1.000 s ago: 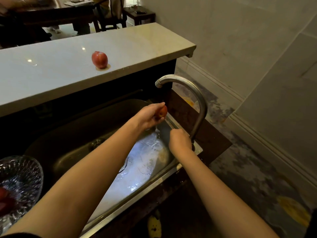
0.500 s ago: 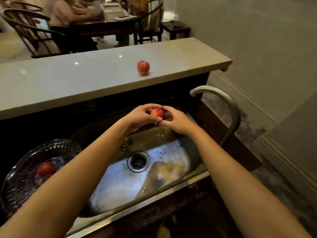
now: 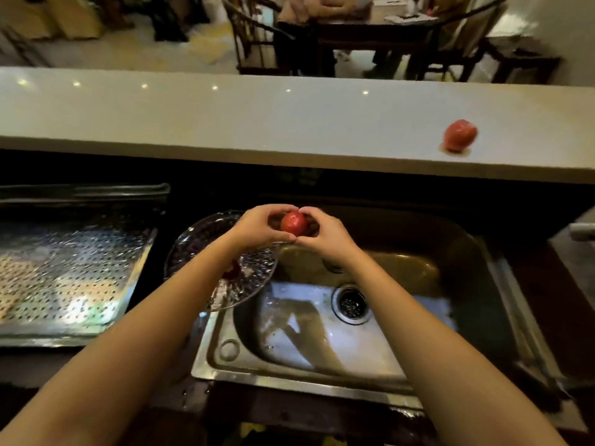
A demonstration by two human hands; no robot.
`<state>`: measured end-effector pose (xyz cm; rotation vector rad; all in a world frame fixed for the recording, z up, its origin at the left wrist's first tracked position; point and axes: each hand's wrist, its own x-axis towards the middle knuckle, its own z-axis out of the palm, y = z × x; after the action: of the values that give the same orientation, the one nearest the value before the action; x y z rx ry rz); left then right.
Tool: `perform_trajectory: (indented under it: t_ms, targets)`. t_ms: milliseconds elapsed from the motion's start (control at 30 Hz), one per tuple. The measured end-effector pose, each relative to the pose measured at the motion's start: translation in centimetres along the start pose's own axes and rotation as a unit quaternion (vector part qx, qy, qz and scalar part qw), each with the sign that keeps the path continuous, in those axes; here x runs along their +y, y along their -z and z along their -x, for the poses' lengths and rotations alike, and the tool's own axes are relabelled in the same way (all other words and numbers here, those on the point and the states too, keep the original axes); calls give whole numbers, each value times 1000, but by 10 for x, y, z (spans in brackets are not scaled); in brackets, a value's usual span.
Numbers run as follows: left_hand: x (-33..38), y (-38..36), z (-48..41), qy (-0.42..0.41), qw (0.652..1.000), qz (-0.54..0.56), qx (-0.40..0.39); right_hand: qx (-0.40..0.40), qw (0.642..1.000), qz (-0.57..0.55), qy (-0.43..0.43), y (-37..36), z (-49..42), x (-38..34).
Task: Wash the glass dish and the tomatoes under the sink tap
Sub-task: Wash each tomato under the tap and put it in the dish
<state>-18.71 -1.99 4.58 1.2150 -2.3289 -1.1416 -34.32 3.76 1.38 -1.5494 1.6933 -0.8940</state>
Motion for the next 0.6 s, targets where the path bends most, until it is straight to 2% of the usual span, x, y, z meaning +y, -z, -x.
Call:
perform_trajectory:
  t_ms: [133, 300, 400, 600]
  targets:
    - [-45, 21, 24, 23, 994, -89, 51, -47, 997, 52, 22, -53, -19, -6]
    - [-92, 23, 34, 43, 988, -141, 47, -53, 986, 153, 41, -94, -32, -1]
    - [-110, 18, 32, 58, 978, -187, 69, -53, 984, 171, 26, -107, -39, 5]
    - [-121, 5, 21, 49, 976, -201, 68, -42, 982, 185, 15, -118, -43, 14]
